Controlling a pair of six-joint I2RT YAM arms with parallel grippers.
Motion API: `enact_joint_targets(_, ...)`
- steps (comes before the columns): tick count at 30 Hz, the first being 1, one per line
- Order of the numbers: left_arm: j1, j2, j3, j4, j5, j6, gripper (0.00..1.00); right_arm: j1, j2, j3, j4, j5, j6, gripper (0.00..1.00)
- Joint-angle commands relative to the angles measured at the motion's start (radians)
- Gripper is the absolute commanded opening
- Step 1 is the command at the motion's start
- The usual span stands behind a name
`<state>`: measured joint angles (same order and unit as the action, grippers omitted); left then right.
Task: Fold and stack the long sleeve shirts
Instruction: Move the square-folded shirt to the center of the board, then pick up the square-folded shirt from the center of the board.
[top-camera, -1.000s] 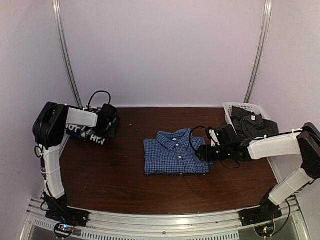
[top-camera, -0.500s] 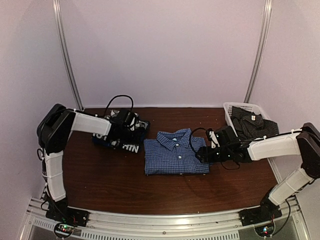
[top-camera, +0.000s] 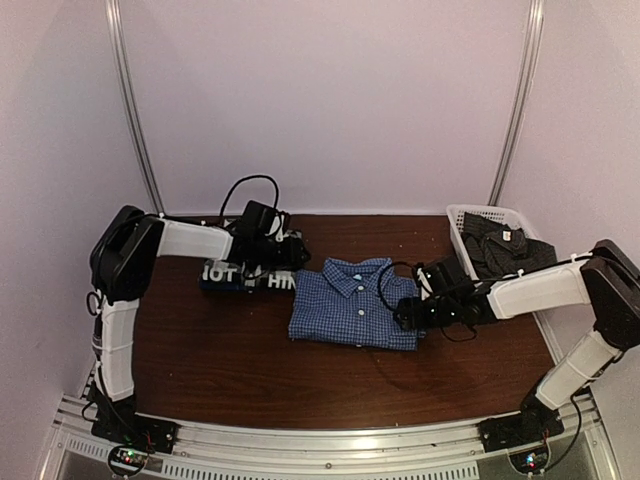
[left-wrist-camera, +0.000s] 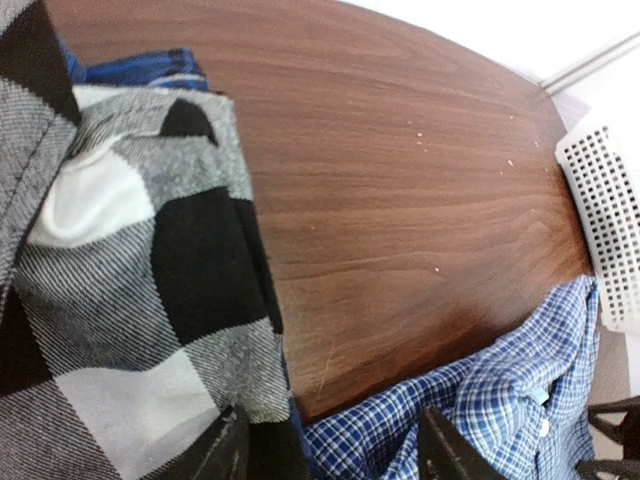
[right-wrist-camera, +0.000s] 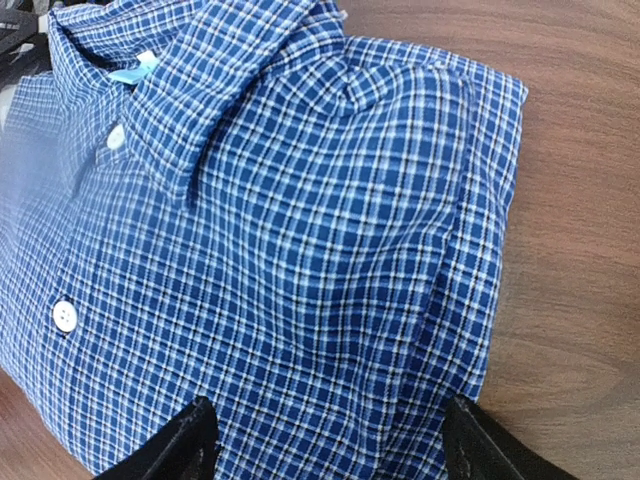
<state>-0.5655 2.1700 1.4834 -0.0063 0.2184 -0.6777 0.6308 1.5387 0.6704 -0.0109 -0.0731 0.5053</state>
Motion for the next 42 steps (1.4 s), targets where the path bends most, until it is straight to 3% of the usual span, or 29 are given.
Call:
enact_joint_targets(1,0.007,-0.153,-0.071,0.071,0.002,0.085,0.65,-0.001,-0.031,0.035,-0.048,0.068,0.011,0.79)
enact_joint_targets(8,0.006,-0.315,-0.271,0.139,0.123,0.119,0.78,-0.047,-0.046,0.052,-0.092,0.115,-0.004,0.83)
enact_joint_targets(20,-0.019,-0.377,-0.601,0.346,0.276,0.062,0.75,-0.143,0.075,0.064,0.030,-0.079,0.006,0.85)
enact_joint_targets(26,-0.034,-0.317,-0.605,0.381,0.313,0.047,0.74,-0.154,0.123,0.028,0.117,-0.176,0.049,0.81)
enact_joint_targets(32,-0.038,-0.215,-0.560,0.386,0.326,0.035,0.62,-0.155,0.147,-0.025,0.212,-0.263,0.104,0.74)
enact_joint_targets(42,-0.084,-0.072,-0.448,0.385,0.350,0.026,0.50,-0.154,0.185,-0.091,0.364,-0.372,0.175,0.53)
